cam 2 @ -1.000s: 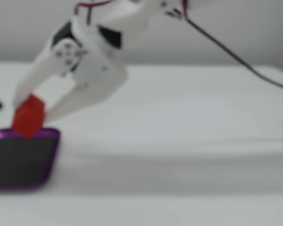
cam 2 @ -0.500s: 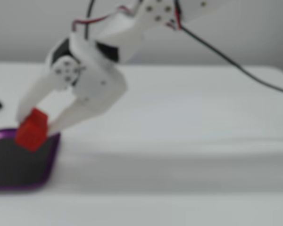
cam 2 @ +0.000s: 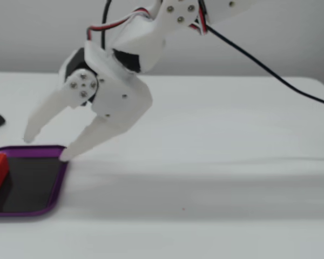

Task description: Pick up the cube and place it in the box.

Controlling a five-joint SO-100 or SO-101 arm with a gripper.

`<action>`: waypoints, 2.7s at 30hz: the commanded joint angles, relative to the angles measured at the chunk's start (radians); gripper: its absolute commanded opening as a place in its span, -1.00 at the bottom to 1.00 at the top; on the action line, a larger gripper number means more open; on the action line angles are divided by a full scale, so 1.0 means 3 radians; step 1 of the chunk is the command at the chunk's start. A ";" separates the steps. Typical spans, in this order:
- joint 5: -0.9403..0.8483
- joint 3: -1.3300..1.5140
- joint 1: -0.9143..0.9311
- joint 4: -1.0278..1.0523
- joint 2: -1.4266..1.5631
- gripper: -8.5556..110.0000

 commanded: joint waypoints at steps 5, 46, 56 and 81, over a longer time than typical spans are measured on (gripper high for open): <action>0.0153 -0.0476 -0.0036 0.1145 0.0583 -0.49; 0.1217 0.5221 0.0486 0.1897 0.6985 -0.49; 0.1176 0.5231 0.0486 0.2132 0.6985 -0.81; 0.0874 0.5205 0.0435 0.2378 0.6985 -0.86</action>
